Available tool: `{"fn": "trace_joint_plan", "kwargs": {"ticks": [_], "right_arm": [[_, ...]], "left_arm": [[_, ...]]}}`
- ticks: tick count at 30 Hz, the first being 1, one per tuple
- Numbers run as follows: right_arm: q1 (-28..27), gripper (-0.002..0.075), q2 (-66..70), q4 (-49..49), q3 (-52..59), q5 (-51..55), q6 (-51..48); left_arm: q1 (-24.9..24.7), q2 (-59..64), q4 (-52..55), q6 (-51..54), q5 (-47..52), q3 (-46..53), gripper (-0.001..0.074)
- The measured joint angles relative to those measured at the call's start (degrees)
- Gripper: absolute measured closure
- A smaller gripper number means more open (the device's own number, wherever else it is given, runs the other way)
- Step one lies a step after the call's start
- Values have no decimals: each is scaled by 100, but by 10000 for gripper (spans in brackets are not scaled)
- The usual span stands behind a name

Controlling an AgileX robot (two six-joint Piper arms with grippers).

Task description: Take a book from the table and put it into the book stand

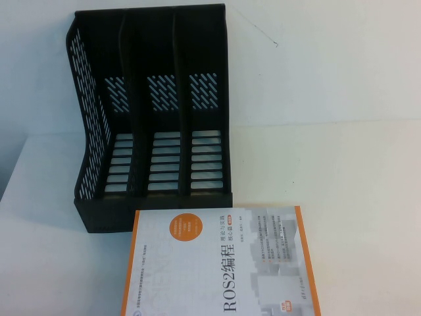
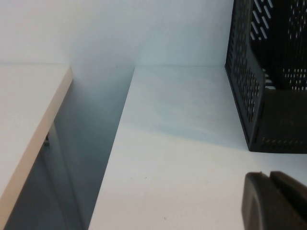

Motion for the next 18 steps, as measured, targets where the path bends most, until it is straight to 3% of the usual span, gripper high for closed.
{"fn": "trace_joint_plan", "kwargs": {"ticks": [18], "right_arm": [[0, 722, 0, -38, 0, 642, -3]], "left_arm": [[0, 0, 0, 10, 446, 0, 738]]}}
